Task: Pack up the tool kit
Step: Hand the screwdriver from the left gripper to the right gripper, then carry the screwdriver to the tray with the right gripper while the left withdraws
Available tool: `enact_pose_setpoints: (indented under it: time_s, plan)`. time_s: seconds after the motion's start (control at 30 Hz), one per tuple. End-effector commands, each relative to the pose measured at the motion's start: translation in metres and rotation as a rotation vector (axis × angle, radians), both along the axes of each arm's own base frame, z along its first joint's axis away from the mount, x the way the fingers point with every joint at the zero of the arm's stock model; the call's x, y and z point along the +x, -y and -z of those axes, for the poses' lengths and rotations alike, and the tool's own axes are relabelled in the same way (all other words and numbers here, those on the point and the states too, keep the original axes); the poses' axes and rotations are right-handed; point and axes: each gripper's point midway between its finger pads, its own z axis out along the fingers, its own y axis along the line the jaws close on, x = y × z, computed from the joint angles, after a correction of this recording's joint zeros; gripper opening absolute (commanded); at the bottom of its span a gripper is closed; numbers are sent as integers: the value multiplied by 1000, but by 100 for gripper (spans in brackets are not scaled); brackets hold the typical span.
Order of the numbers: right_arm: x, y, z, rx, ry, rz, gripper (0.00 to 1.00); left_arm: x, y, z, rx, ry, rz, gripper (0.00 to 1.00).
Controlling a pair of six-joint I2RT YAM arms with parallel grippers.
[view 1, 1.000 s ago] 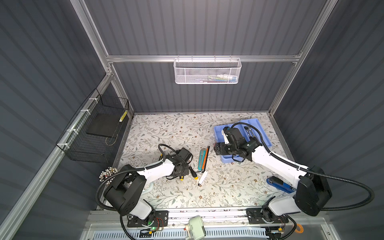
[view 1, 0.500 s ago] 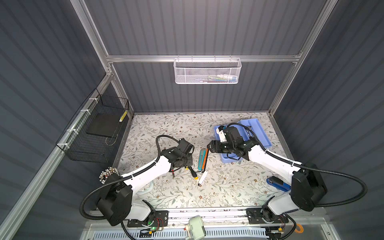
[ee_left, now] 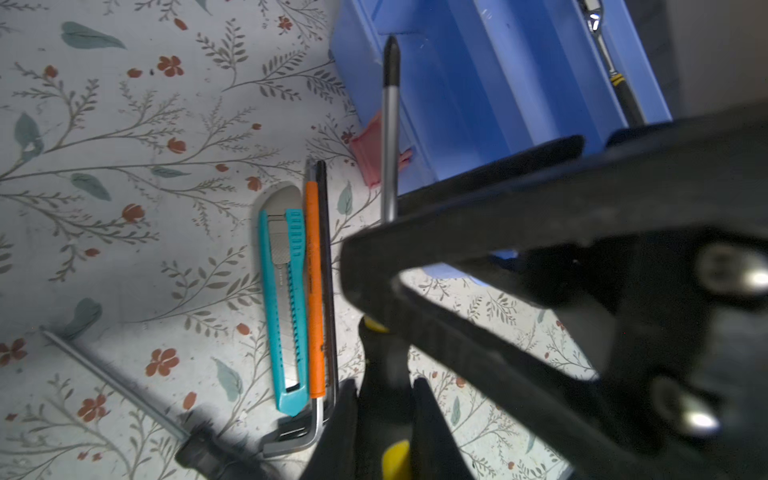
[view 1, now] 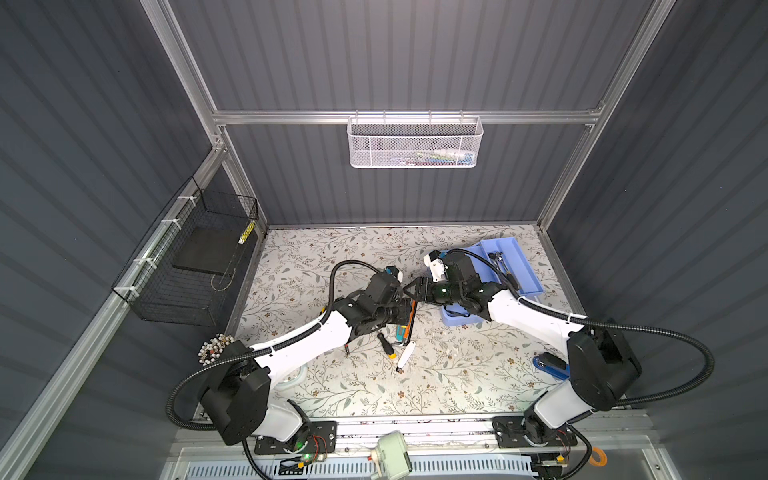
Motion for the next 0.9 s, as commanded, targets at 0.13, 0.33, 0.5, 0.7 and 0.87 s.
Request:
enact_pose_setpoints:
  time_s: [0.13,0.33,0.5,0.7,0.87]
  plan:
    - [3,-10,-12,77,1,-8,41,2,19,-12,-73,34,51,14]
    - [1,-5,-13,68,1,9,9,4,22,-9,-78,31,49,15]
    - [-1,0,-16,54,-2,9,0,7,23,-7,-83,25,36,24]
    - [-2,30,-30,8,26,34,0,12,16,-7,-46,29,-6,73]
    - [4,101,-54,-153,98,109,0,16,-6,-11,18,82,-68,100]
